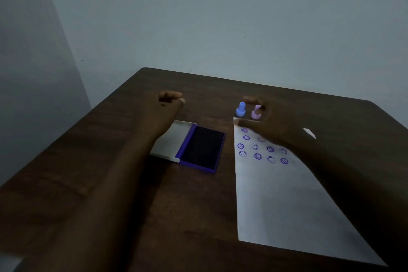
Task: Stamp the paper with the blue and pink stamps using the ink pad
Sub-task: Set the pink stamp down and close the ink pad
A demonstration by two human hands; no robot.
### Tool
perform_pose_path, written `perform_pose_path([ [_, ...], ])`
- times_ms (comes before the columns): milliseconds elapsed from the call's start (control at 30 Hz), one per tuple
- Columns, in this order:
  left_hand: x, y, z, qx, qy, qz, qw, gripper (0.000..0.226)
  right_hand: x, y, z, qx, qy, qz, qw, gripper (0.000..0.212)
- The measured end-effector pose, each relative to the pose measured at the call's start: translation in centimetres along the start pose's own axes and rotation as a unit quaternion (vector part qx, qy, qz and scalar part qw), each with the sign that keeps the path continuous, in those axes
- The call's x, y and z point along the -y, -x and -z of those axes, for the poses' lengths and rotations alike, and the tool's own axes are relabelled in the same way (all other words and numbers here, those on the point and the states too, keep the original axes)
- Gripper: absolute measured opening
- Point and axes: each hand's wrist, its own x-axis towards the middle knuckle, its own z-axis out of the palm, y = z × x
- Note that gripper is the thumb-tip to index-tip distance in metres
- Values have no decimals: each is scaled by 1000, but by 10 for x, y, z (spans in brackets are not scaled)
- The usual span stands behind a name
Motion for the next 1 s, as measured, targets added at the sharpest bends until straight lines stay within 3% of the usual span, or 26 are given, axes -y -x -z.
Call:
perform_pose_path([
  [133, 9, -3, 9, 15, -124, 33, 992, 37, 28, 37, -15, 166, 57, 8, 984, 128],
  [267, 17, -5, 22, -4, -144, 77, 987, 49, 37, 46, -25, 171, 99, 71, 978, 133],
  [433, 22, -10, 28, 16, -150, 163, 975, 73, 38, 44, -28, 182, 127, 68, 973, 139],
  [567, 24, -11, 28, 30, -203, 143, 968, 60, 39, 44, -26, 177, 110, 64, 976, 141],
  [700, 18, -11, 28, 39, -184, 152, 970, 50, 41, 46, -24, 179, 95, 46, 978, 143],
  [867, -11, 1, 33, 43, 2, 113, 993, 25, 43, 48, -22, 181, 88, 41, 979, 140],
  [1000, -24, 17, 14, 81, 24, 54, 995, 25, 42, 51, -23, 166, 69, 37, 983, 142],
])
